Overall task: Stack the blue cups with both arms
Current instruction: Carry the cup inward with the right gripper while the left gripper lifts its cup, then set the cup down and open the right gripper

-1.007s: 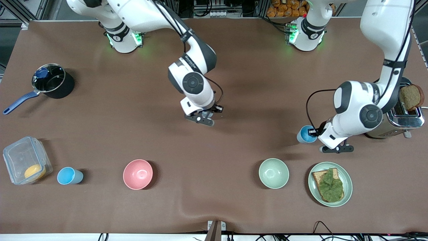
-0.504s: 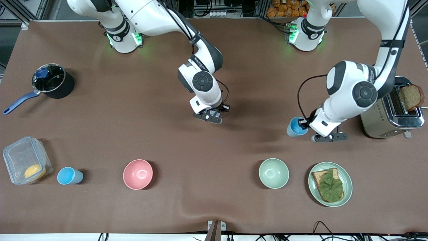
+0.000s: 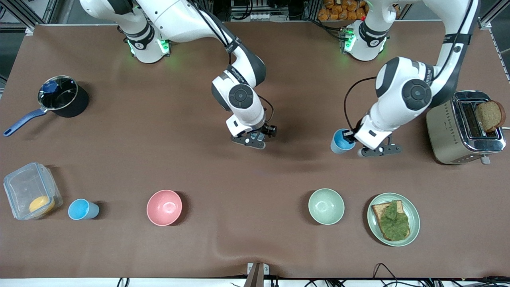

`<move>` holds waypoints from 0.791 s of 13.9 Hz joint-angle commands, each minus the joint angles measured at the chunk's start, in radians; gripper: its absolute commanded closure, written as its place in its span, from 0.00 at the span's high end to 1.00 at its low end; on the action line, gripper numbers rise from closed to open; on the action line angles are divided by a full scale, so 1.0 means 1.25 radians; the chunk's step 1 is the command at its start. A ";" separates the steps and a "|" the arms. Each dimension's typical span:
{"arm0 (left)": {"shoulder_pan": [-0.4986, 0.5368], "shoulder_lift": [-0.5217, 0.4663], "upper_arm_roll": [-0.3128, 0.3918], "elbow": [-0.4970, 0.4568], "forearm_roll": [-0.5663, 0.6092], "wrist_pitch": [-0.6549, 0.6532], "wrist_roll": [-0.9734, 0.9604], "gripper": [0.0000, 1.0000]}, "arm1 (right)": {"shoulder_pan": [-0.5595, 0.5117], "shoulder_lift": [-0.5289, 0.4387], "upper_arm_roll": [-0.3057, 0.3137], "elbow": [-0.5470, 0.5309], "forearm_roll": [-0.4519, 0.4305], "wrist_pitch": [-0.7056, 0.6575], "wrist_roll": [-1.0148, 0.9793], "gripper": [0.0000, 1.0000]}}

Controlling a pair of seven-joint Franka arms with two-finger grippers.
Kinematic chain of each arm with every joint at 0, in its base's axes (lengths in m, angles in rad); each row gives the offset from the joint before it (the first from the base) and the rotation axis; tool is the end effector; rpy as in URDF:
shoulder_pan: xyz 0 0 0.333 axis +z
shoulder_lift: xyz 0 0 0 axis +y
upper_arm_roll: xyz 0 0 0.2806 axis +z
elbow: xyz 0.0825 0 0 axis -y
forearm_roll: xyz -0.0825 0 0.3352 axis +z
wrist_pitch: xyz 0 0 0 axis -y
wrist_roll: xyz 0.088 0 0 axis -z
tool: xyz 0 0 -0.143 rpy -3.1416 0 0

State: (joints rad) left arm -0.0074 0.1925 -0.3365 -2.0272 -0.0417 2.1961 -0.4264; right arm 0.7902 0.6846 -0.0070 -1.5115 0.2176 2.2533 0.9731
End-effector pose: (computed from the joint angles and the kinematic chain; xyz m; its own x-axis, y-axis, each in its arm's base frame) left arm 0.5048 -0.1815 0.3167 0.9925 0.1099 -0.0536 0.1141 -0.9901 0.0817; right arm 0.4576 0.4733 0.2322 0.9450 -0.3059 -0.1154 -0.3200 -0.9379 -0.1339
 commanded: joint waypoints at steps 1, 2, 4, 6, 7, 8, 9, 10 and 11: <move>0.004 -0.012 -0.036 -0.007 -0.022 0.000 -0.045 0.00 | -0.062 -0.073 0.002 0.013 0.001 -0.086 -0.008 1.00; 0.001 -0.009 -0.051 -0.002 -0.022 0.000 -0.066 0.00 | -0.088 -0.092 0.001 0.016 0.001 -0.113 -0.045 1.00; -0.004 0.007 -0.082 0.019 -0.022 0.000 -0.109 0.00 | -0.146 -0.129 0.001 0.016 0.001 -0.170 -0.178 1.00; -0.026 0.043 -0.111 0.067 -0.021 0.000 -0.181 0.00 | -0.226 -0.162 0.001 0.018 0.001 -0.238 -0.283 1.00; -0.056 0.065 -0.112 0.098 -0.021 0.000 -0.219 0.00 | -0.264 -0.176 0.001 0.018 0.001 -0.265 -0.351 1.00; -0.087 0.095 -0.112 0.132 -0.015 -0.001 -0.265 0.00 | -0.303 -0.190 0.002 0.019 0.003 -0.287 -0.430 1.00; -0.115 0.123 -0.111 0.165 -0.010 -0.001 -0.305 0.00 | -0.331 -0.210 0.001 0.018 0.001 -0.296 -0.508 1.00; -0.148 0.148 -0.109 0.189 -0.008 -0.001 -0.336 0.00 | -0.363 -0.226 0.001 0.018 0.001 -0.320 -0.569 1.00; -0.183 0.173 -0.108 0.213 0.005 -0.001 -0.367 0.00 | -0.402 -0.243 0.002 0.019 0.001 -0.364 -0.628 1.00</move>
State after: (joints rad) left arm -0.1686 0.3197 -0.4779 -1.8553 -0.0437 2.2007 -0.8169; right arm 0.3608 0.4400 -0.0280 -1.4697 0.2163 1.8652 0.3062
